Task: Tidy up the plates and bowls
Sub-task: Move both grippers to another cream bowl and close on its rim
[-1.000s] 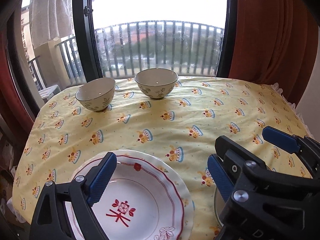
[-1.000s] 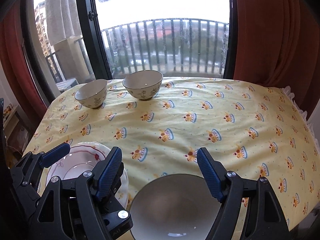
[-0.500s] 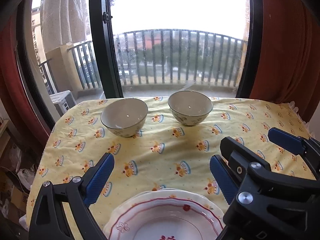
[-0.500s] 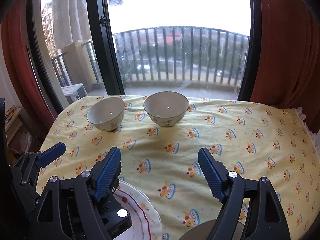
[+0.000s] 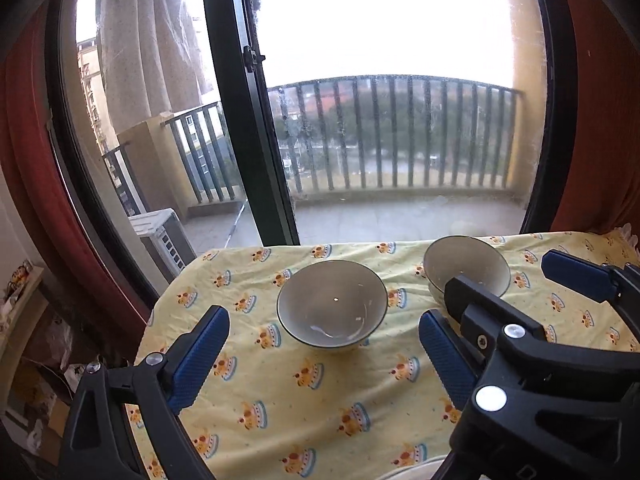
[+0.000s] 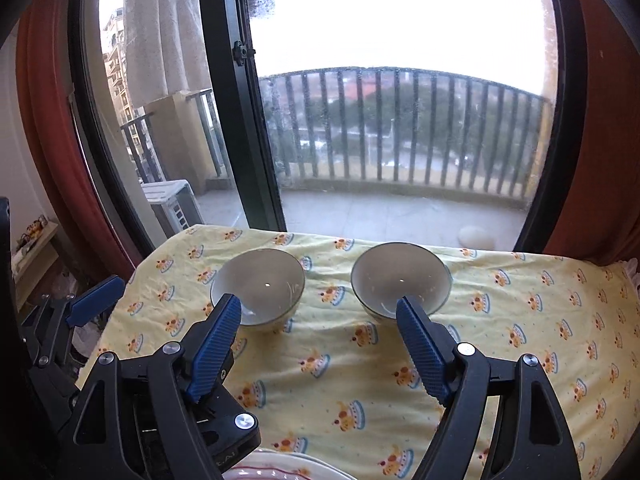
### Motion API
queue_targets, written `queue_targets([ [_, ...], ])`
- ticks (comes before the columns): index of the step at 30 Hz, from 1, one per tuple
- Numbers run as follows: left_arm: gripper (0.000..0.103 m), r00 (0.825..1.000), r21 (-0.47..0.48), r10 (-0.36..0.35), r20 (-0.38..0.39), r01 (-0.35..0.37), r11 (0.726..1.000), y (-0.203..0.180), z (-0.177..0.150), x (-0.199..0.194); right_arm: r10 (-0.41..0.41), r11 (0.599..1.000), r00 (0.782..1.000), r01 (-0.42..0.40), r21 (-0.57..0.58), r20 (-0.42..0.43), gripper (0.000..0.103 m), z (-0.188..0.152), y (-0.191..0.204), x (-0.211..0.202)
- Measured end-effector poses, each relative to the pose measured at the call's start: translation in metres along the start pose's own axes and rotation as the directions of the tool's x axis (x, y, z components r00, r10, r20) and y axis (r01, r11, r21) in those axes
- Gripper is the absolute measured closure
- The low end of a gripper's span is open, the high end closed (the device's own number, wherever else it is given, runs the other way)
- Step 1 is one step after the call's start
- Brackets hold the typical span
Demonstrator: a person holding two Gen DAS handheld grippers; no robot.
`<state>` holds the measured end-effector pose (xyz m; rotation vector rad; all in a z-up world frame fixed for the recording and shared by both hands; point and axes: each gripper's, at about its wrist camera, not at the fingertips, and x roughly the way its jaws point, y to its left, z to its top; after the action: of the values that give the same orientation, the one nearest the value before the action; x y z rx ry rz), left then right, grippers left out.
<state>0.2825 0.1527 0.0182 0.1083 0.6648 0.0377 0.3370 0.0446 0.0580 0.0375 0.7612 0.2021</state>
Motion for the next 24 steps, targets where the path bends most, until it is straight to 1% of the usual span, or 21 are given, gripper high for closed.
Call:
queue_targets([
  [2,0.006,1.000,-0.028,-0.014,-0.017,0.013,1.000,0.011,0.007,0.014,0.021,1.000,1.000,-0.021,-0.005,0.005,0.021,0.011,0.005,0.014],
  [4,0.009,0.999,-0.048,-0.034,-0.023,0.033,0.998,0.020,0.010,0.026,-0.005,1.000,1.000,0.005,-0.006,0.013,0.021,0.018,0.010,0.029],
  [6,0.010,0.999,-0.048,-0.026,-0.031,0.025,0.999,0.026,0.012,0.042,-0.014,1.000,1.000,0.013,-0.018,-0.001,0.021,0.024,0.015,0.045],
  [8,0.015,0.999,-0.047,-0.015,-0.049,0.013,0.999,0.032,0.011,0.059,-0.028,0.999,1.000,0.027,-0.033,-0.015,0.021,0.027,0.020,0.062],
  [10,0.024,0.997,-0.060,-0.024,-0.074,0.020,0.998,0.037,0.009,0.074,-0.038,0.998,0.999,0.036,-0.042,-0.031,0.021,0.025,0.023,0.077],
  [11,0.026,0.996,-0.070,-0.023,-0.084,0.018,0.997,0.041,0.008,0.082,-0.040,0.998,0.998,0.038,-0.044,-0.038,0.021,0.024,0.023,0.086],
  [14,0.029,0.996,-0.063,0.037,-0.086,-0.042,0.997,0.045,0.001,0.100,-0.030,0.999,0.999,0.029,-0.040,-0.022,0.023,0.019,0.024,0.106],
  [15,0.034,0.995,-0.050,0.058,-0.085,-0.062,0.997,0.044,-0.001,0.106,-0.032,0.998,0.999,0.031,-0.047,-0.024,0.025,0.017,0.025,0.113],
  [16,0.038,0.993,-0.038,0.065,-0.095,-0.069,0.997,0.043,-0.004,0.111,-0.039,0.998,0.999,0.037,-0.058,-0.032,0.035,0.015,0.026,0.122],
  [17,0.038,0.993,-0.036,0.056,-0.106,-0.060,0.998,0.043,-0.007,0.116,-0.036,0.997,0.998,0.032,-0.073,-0.046,0.042,0.013,0.028,0.130],
  [19,0.038,0.992,-0.057,0.038,-0.120,-0.045,0.997,0.045,-0.014,0.124,-0.031,0.997,0.996,0.025,-0.077,-0.079,0.046,0.008,0.028,0.143],
  [20,0.039,0.991,-0.072,0.042,-0.131,-0.052,0.996,0.047,-0.017,0.128,-0.036,0.997,0.995,0.029,-0.076,-0.092,0.047,0.006,0.027,0.148],
  [21,0.045,0.989,-0.086,0.041,-0.142,-0.053,0.995,0.050,-0.018,0.133,-0.047,0.996,0.994,0.039,-0.079,-0.099,0.048,0.004,0.028,0.152],
  [22,0.051,0.989,-0.095,0.026,-0.147,-0.040,0.995,0.051,-0.019,0.136,-0.053,0.995,0.993,0.045,-0.084,-0.102,0.052,0.003,0.028,0.155],
  [23,0.053,0.988,-0.108,0.011,-0.155,-0.028,0.994,0.051,-0.020,0.140,-0.058,0.995,0.993,0.049,-0.086,-0.106,0.057,0.002,0.027,0.158],
  [24,0.057,0.988,-0.124,0.001,-0.157,-0.021,0.992,0.052,-0.021,0.141,-0.066,0.994,0.991,0.056,-0.089,-0.116,0.059,0.000,0.027,0.162],
])
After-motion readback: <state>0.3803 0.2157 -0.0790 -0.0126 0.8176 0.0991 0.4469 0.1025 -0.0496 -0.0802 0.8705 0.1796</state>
